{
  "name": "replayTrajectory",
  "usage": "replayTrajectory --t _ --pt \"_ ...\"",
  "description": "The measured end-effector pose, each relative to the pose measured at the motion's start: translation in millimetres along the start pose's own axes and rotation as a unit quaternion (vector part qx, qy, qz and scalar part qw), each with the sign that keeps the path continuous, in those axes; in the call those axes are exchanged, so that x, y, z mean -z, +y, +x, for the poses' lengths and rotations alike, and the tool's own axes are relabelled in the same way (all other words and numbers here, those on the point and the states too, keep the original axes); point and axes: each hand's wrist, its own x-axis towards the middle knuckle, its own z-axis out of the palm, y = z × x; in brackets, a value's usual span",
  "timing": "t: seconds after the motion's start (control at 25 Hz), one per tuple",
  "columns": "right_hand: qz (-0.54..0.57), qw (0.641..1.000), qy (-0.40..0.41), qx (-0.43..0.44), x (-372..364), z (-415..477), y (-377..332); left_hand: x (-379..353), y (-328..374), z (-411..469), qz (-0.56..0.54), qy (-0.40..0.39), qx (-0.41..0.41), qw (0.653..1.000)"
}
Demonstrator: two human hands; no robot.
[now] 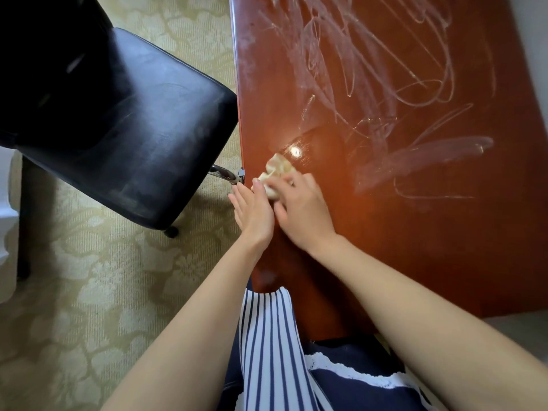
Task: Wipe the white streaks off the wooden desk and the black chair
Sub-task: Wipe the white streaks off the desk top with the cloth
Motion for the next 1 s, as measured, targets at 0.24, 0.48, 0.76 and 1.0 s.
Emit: replayTrajectory --t 0.24,0.48,0.76,1.0 --pt "0.015 0.998 -0.031 0.061 17.8 -58.8 18.2 3.6 -3.6 -5.3 -0.038 0.009 -0.032 0.999" --pt "-0.033 0.997 0.047 -0.047 53.4 -80.9 87.1 -11.2 -1.7 -21.8 0.110 0.078 -0.101 0.986" --pt "-0.024 0.925 0.187 -0.330 90.2 -41.3 152.6 -37.5 0.8 -16.6 0.345 0.012 -0.202 0.916" --pt "-0.008 0.900 0.231 -0.369 62.2 -0.5 115.2 -42.5 1.6 -12.4 0.409 -0.008 -0.179 0.895"
